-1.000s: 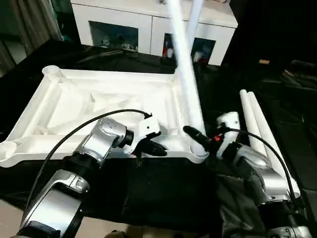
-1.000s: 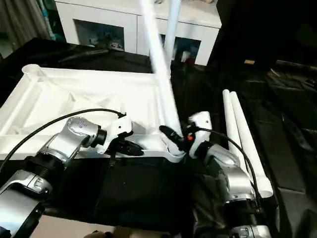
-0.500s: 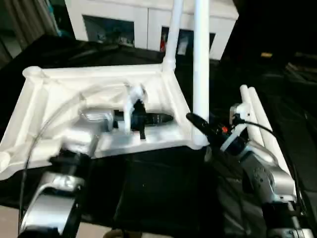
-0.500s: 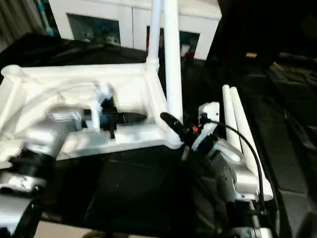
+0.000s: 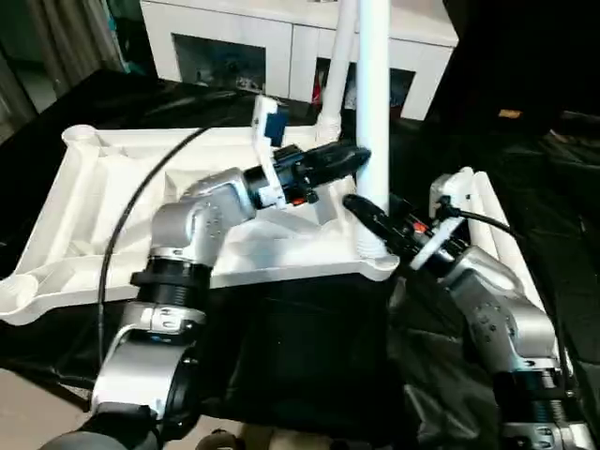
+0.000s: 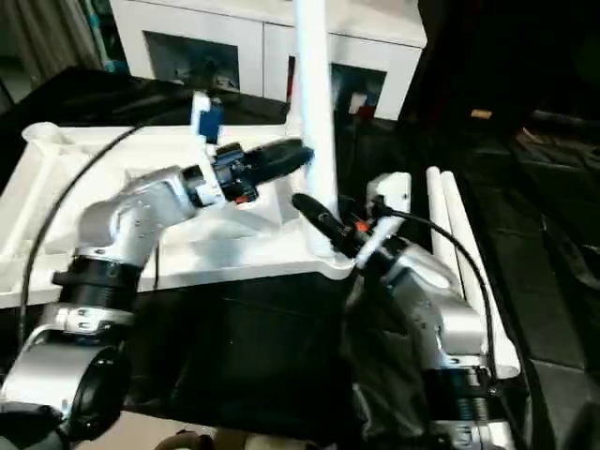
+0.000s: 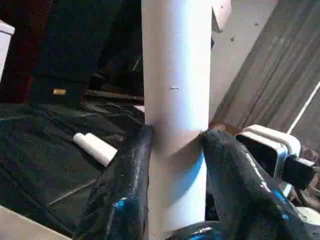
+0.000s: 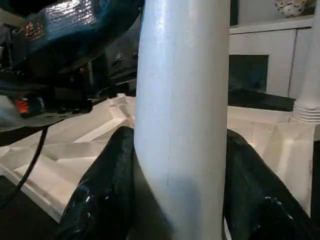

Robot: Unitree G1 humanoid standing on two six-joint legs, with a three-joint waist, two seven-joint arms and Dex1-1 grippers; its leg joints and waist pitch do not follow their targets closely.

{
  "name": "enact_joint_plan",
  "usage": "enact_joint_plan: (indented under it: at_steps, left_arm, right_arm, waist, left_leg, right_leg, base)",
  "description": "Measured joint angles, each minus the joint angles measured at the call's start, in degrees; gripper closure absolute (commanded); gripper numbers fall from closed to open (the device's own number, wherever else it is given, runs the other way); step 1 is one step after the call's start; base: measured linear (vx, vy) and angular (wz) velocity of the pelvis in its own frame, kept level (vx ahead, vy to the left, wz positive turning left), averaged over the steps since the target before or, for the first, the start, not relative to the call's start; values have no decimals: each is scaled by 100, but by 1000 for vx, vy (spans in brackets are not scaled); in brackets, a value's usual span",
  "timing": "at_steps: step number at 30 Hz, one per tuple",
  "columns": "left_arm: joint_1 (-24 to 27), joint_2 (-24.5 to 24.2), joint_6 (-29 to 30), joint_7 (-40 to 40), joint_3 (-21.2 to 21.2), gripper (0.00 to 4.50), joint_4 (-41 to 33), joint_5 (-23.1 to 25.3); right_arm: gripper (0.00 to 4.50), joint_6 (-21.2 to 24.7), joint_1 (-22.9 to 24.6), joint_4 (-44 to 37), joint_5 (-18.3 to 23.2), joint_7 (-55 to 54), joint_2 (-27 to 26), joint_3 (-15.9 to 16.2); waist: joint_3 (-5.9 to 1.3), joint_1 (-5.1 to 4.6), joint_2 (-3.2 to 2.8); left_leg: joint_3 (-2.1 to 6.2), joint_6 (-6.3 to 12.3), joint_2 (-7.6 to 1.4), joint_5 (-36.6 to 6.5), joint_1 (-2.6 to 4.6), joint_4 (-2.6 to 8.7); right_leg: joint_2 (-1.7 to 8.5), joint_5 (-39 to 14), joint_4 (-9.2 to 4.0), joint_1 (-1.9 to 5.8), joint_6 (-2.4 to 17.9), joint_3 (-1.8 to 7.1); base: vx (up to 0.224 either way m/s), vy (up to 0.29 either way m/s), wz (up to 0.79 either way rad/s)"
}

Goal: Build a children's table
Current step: Insert table leg to table base

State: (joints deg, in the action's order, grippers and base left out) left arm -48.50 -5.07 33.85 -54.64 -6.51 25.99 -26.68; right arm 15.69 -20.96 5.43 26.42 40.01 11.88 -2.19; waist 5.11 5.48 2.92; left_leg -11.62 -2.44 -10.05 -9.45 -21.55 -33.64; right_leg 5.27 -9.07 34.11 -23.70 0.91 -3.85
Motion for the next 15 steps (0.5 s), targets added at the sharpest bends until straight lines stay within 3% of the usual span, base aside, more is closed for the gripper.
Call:
enact_joint_plan:
  at_steps: [5, 8, 12, 13, 15]
  left_arm:
    - [-2, 50, 301, -5, -218, 175, -1, -364]
    - [228, -16, 793, -126, -322, 164, -397, -821]
    - [284, -110, 868, -126, -306, 131, -595, -856]
    - [276, -110, 816, -87, -302, 164, -593, -823]
    - [191, -97, 726, 94, -328, 176, -547, -736]
  right_arm:
    - [265, -7, -21, -80, -25, 48, -19, 115]
    - [265, -13, -21, -178, -49, 123, -19, 256]
    - [265, 38, -44, -231, -56, 186, -15, 287]
    - [265, 39, -63, -195, -75, 189, -7, 313]
    - [265, 53, -70, -134, -127, 227, -2, 432]
  waist:
    - [-1, 29, -3]
    - [-4, 21, 4]
    - [-9, 118, 18]
    - [-11, 131, 23]
    - [-11, 158, 23]
  left_leg:
    - [7, 0, 0, 0, -4, -3]
    - [9, 0, -1, -1, -9, -1]
    - [16, 1, -4, 1, -31, -9]
    - [19, 1, -4, 1, -33, -13]
    - [18, 4, -3, 3, -43, -28]
  right_leg:
    - [0, 7, 4, 0, -1, -3]
    - [0, 9, 10, -7, 1, -8]
    - [-1, 8, 23, -25, 0, -16]
    - [-1, 8, 24, -24, 0, -16]
    - [0, 8, 24, -20, 0, -8]
  base:
    - [0, 0, 0]
    - [0, 0, 0]
    - [0, 0, 0]
    - [0, 0, 0]
    - [0, 0, 0]
